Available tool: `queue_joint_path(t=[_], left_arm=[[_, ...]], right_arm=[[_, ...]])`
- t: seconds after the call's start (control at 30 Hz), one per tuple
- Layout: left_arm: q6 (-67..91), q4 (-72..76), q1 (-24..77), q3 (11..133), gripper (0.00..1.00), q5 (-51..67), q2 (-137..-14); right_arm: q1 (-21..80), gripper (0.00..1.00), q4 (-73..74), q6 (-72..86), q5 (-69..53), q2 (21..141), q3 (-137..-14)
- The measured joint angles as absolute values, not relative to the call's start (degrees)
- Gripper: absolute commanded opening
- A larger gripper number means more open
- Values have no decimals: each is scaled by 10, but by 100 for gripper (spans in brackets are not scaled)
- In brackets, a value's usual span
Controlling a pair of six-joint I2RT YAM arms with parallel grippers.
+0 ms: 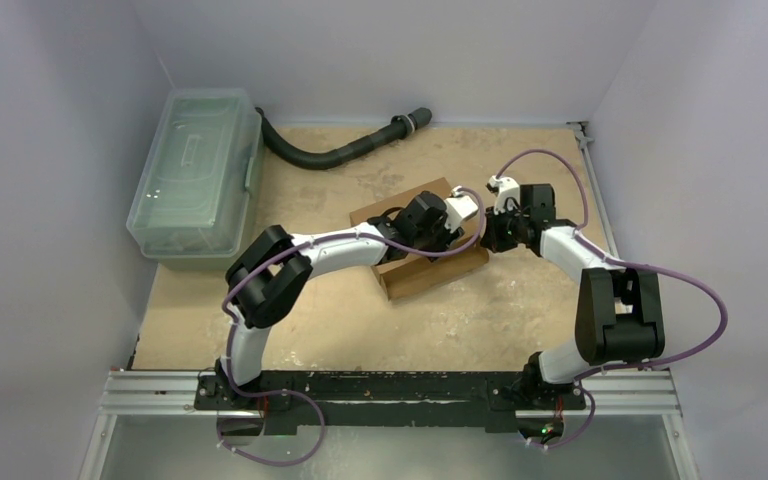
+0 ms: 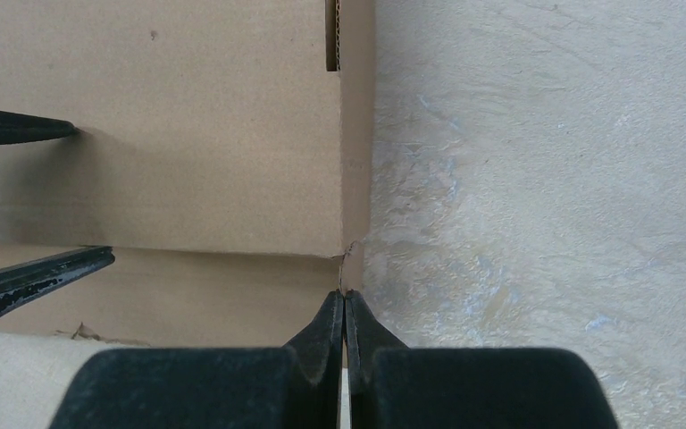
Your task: Fold the paper box
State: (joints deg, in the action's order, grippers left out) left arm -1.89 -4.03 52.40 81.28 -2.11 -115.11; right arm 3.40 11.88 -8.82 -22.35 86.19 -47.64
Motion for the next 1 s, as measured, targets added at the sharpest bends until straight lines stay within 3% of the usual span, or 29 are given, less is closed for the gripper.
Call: queue_joint_path(t=[1.0], left_arm=[[-57, -39, 514, 828, 43, 42, -1166]], right_arm=[[39, 0, 161, -106, -205, 904, -546]])
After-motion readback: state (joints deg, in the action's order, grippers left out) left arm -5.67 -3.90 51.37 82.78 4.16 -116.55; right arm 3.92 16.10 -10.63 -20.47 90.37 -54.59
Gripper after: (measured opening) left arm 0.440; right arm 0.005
